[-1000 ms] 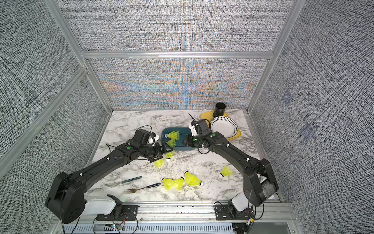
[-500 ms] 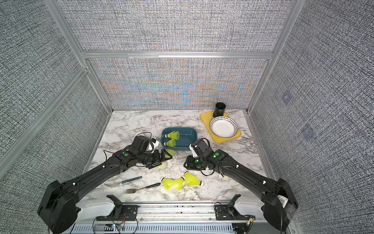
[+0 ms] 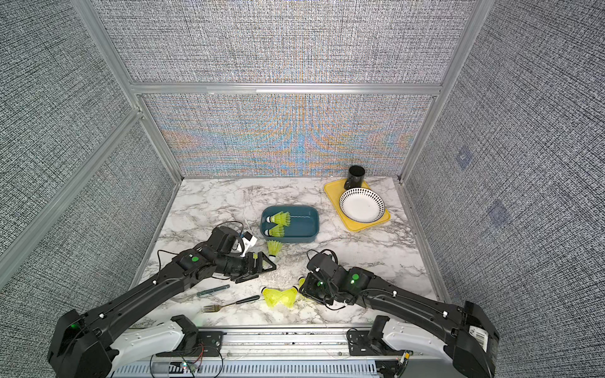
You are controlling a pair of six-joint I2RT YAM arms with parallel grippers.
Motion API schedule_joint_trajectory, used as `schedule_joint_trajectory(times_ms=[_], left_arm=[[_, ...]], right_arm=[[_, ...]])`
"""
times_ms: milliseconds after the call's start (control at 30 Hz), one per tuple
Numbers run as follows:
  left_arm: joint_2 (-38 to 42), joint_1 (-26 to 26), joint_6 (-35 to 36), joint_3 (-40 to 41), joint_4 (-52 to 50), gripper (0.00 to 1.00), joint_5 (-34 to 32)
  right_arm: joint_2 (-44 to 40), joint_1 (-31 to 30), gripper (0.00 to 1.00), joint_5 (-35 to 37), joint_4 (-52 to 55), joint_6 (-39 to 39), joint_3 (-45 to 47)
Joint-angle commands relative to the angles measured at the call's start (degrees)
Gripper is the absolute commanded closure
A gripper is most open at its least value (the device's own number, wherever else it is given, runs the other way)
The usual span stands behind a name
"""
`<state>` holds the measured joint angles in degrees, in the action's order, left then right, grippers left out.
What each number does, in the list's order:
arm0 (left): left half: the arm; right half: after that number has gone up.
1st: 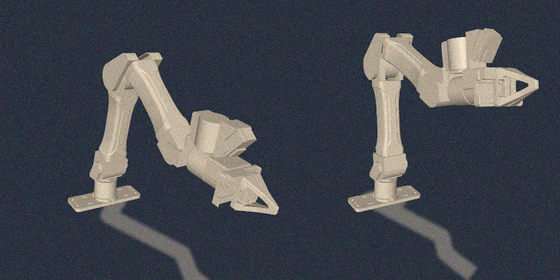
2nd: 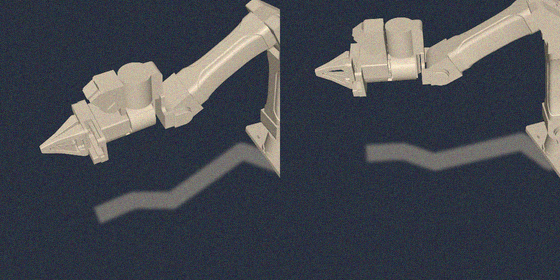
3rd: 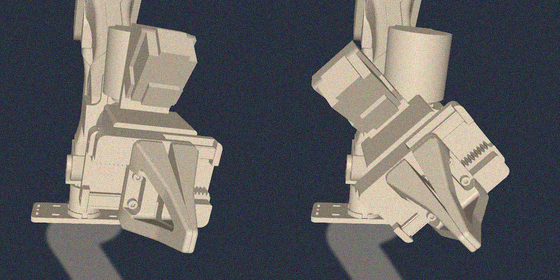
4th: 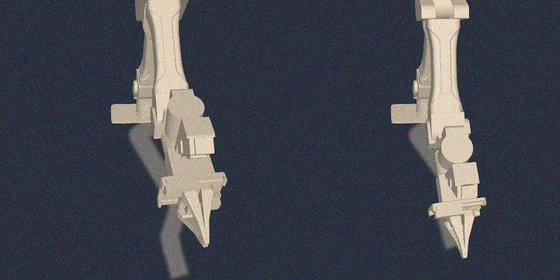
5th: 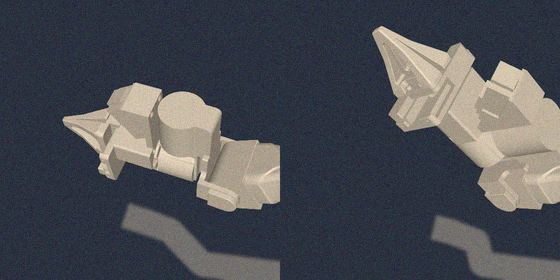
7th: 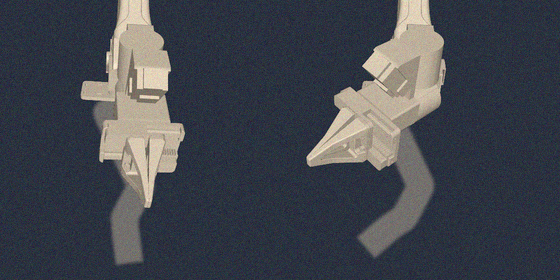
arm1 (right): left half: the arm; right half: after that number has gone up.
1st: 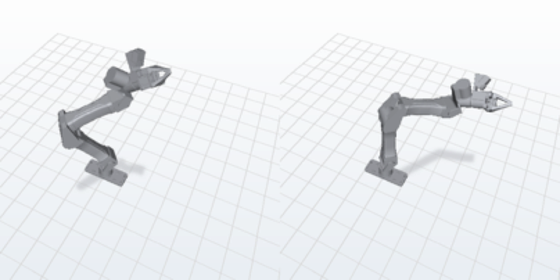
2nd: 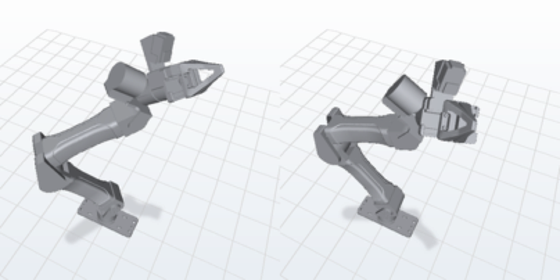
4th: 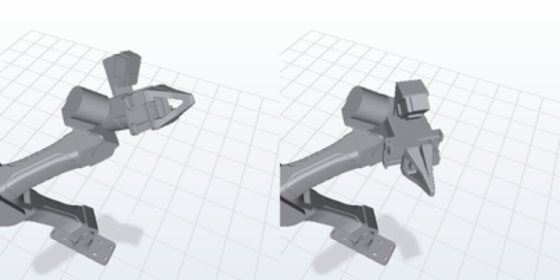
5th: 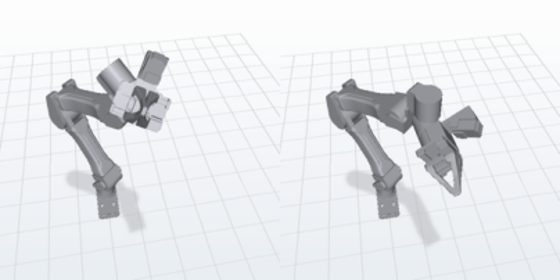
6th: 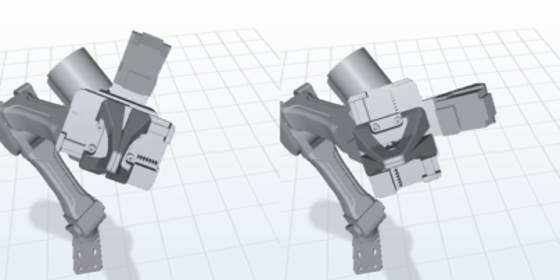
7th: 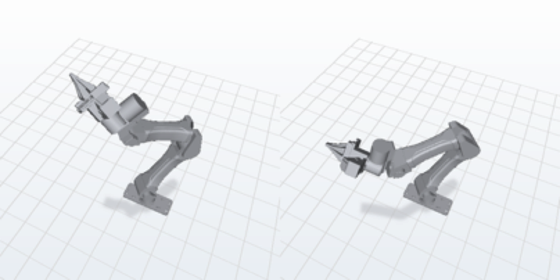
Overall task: Put the shuttlecocks into the storage box
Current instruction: Pick up the shuttlecock at the center of the board.
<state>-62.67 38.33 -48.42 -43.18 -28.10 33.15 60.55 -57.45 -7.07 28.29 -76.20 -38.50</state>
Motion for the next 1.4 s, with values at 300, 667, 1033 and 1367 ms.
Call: schedule_joint_trajectory(times_ms=[300, 667, 1033, 1367], left_arm=[[4.96, 0.17, 1.37, 2.7, -1.87, 0.0, 1.04], [4.69, 0.24, 1.13, 2.22, -1.85, 0.0, 0.96], [2.95, 0.26, 1.49, 1.33, -1.14, 0.0, 0.71], [1.72, 0.25, 1.38, 0.64, 0.12, 0.0, -0.63]], right_arm=[[4.2, -1.26, 0.63, 9.88, -8.68, -13.02, 2.33], [10.34, 0.48, 0.77, 9.64, -13.2, -10.77, 2.39], [13.88, 4.43, 1.0, 7.99, -13.95, -5.15, 0.32], [15.82, 5.89, 1.0, 6.99, -12.91, 1.69, -5.53]])
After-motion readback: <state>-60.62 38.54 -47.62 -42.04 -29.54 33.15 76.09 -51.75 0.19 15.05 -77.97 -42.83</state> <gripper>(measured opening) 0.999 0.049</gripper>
